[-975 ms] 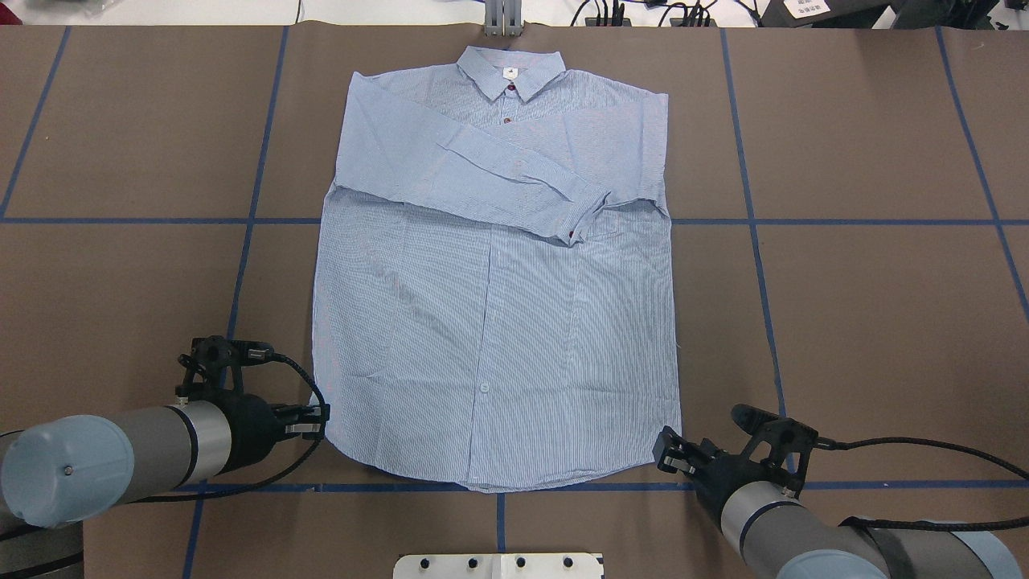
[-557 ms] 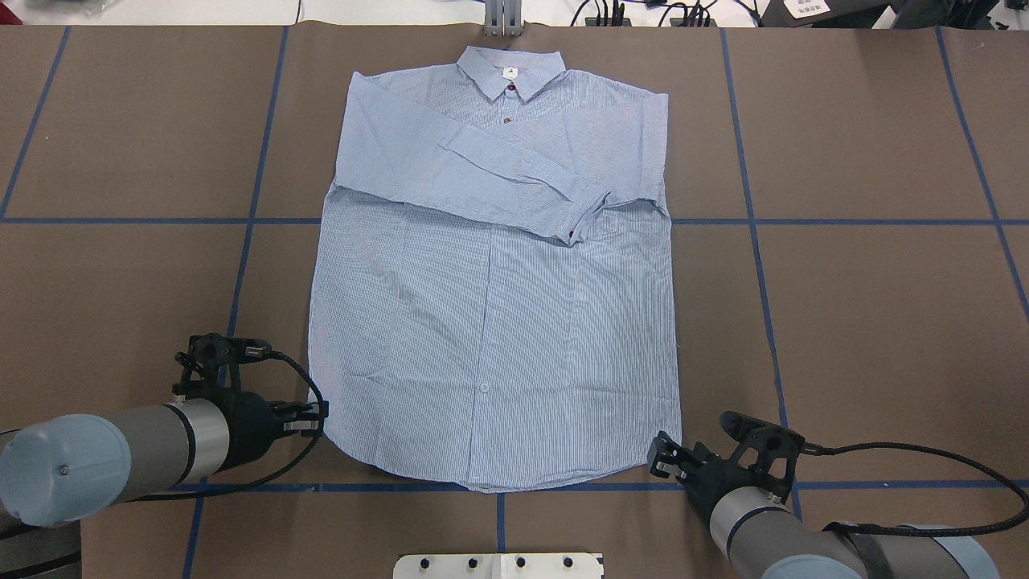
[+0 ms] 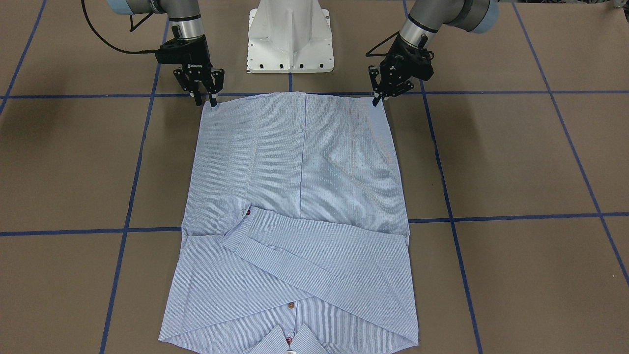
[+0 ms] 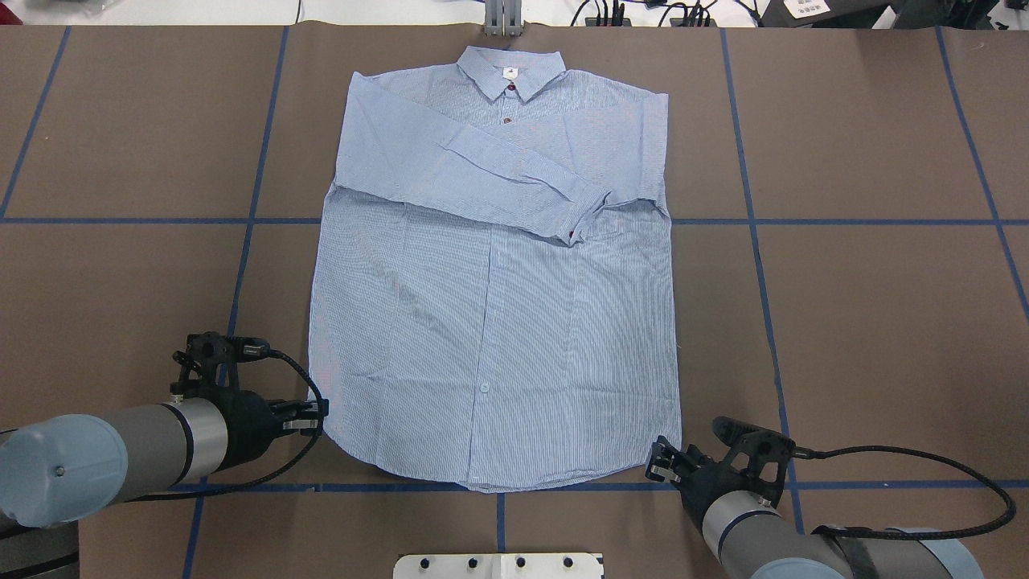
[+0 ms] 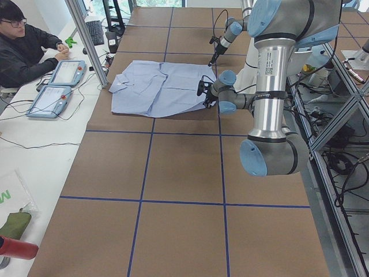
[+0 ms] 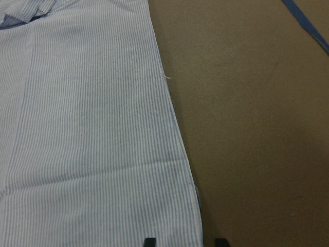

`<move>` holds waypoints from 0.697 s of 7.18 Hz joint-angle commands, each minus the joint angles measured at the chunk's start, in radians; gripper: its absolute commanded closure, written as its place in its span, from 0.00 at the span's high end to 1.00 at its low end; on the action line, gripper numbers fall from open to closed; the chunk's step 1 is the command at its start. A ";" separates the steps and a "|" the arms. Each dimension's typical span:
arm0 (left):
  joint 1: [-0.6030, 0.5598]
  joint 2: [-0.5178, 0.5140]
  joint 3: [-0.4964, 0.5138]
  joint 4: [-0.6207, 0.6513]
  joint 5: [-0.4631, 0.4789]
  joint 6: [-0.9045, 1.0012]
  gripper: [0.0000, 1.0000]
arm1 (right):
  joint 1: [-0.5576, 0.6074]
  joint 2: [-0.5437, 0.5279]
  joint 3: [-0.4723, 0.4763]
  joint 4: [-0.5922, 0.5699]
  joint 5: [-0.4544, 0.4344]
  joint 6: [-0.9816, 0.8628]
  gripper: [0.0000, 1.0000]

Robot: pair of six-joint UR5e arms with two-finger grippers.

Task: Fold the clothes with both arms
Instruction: 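Grasp the near hem corners with the left and right grippers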

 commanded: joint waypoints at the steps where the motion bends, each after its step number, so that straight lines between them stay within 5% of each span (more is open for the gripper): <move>1: 0.000 -0.001 0.000 0.000 -0.001 0.001 0.00 | 0.001 0.017 -0.006 0.000 -0.001 -0.001 0.27; 2: 0.000 -0.001 0.000 0.000 -0.001 0.001 0.00 | 0.002 0.034 -0.009 0.000 -0.003 0.002 0.02; 5: 0.000 -0.002 -0.003 0.000 -0.006 0.001 0.00 | 0.016 0.040 0.047 0.002 -0.004 0.003 0.00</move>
